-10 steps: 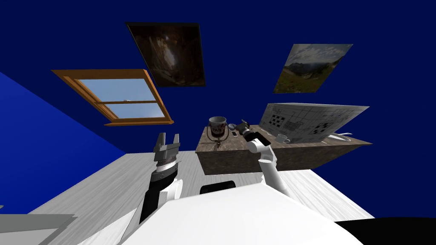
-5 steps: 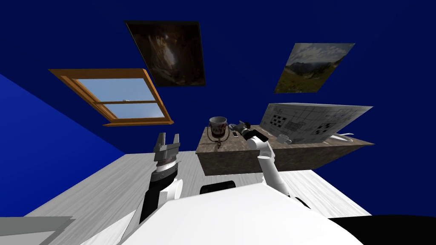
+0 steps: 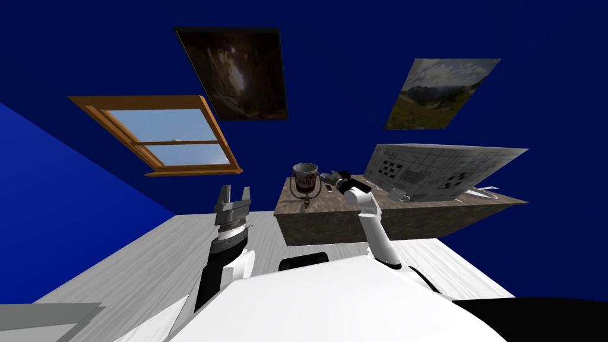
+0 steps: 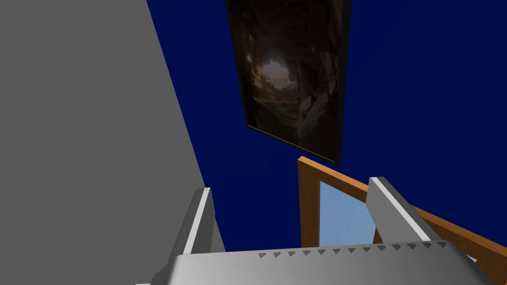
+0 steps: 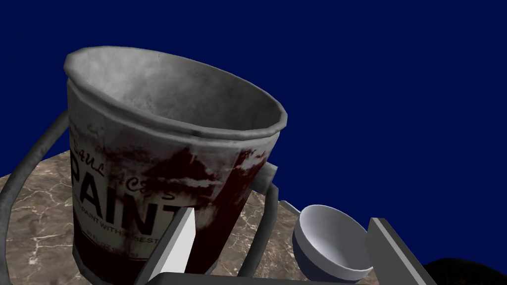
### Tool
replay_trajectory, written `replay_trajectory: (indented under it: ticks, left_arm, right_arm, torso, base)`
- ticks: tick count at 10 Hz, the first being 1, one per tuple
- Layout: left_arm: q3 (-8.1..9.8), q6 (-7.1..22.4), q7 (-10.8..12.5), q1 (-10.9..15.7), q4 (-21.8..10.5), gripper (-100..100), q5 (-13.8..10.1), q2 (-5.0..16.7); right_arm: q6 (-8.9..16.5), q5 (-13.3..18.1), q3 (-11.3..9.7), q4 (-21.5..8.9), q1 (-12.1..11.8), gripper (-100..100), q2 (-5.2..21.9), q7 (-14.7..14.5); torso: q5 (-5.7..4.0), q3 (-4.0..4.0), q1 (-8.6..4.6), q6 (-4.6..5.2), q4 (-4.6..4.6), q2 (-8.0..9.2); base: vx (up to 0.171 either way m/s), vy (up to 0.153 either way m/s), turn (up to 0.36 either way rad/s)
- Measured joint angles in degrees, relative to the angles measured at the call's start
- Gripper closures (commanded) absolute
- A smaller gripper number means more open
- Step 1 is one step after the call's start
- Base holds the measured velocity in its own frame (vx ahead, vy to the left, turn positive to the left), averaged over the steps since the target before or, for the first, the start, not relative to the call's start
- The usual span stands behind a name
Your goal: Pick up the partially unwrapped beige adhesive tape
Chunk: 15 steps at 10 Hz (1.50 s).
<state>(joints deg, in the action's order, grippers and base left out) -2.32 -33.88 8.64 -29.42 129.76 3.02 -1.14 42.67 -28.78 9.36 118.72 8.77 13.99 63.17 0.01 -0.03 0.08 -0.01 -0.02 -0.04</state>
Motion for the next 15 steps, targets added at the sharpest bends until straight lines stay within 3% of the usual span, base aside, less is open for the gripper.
replay_trajectory:
  ticks: [15]
  left_arm:
    - [0.00,0.00,0.00,0.00,0.00,0,0.00,0.00]
  right_arm:
    - [22.88,-4.45,0.00,-7.51,6.85,-100,6.80,16.22]
  torso:
    - [0.02,-0.01,0.11,0.00,-0.01,-0.01]
  base:
    - [0.023,0.038,0.030]
